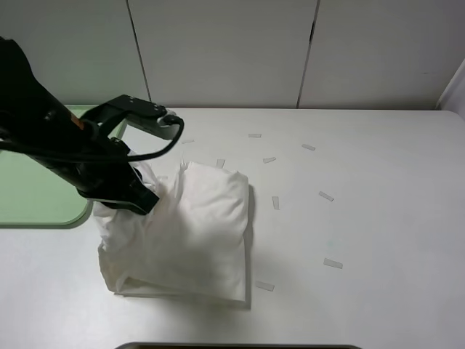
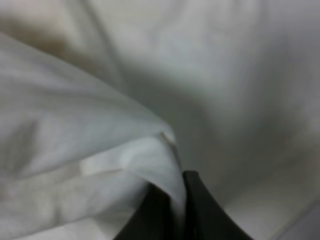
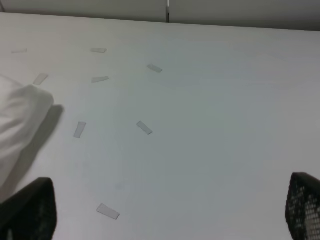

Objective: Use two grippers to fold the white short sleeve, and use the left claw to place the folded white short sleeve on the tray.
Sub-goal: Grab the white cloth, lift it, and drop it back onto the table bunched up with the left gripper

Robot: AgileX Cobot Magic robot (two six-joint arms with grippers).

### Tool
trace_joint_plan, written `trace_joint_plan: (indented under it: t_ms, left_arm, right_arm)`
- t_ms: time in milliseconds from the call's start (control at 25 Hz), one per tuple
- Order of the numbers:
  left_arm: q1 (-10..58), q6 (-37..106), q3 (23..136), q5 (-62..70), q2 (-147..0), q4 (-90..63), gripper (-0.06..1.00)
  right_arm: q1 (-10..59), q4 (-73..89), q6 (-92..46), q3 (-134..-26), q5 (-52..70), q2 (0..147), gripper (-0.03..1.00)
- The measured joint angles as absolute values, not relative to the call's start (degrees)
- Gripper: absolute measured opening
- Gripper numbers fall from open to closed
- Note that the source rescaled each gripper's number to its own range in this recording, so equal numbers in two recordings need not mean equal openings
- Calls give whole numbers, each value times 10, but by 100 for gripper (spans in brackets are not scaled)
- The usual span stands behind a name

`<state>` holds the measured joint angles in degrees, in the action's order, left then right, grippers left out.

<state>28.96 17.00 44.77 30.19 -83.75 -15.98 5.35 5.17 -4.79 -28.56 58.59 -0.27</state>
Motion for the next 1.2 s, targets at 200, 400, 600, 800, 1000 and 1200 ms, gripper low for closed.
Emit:
trace_joint_plan:
  t_ms: [200,400,600,800,1000,1200]
  left_arm:
    - [353,178,448,281,-838,-164,0]
    - [391,178,448,227,-839,-171,0]
    - [412,178,448,166,-887,-205,0]
    - [454,178,448,51,-961,-214,0]
    - [493,172,448,-59,-997,-216,0]
    - [526,156,448,-113,-1018,-216,2]
  right_arm:
    - [54,52,-48,-286,586,-3,100]
    - [54,52,-48,-286,586,-3,100]
    - [54,52,-48,-286,586,-3,100]
    - [54,52,-48,-286,586,-3,100]
    - [54,52,-47,-286,586,-3,100]
    - [54,52,-47,-286,586,-3,100]
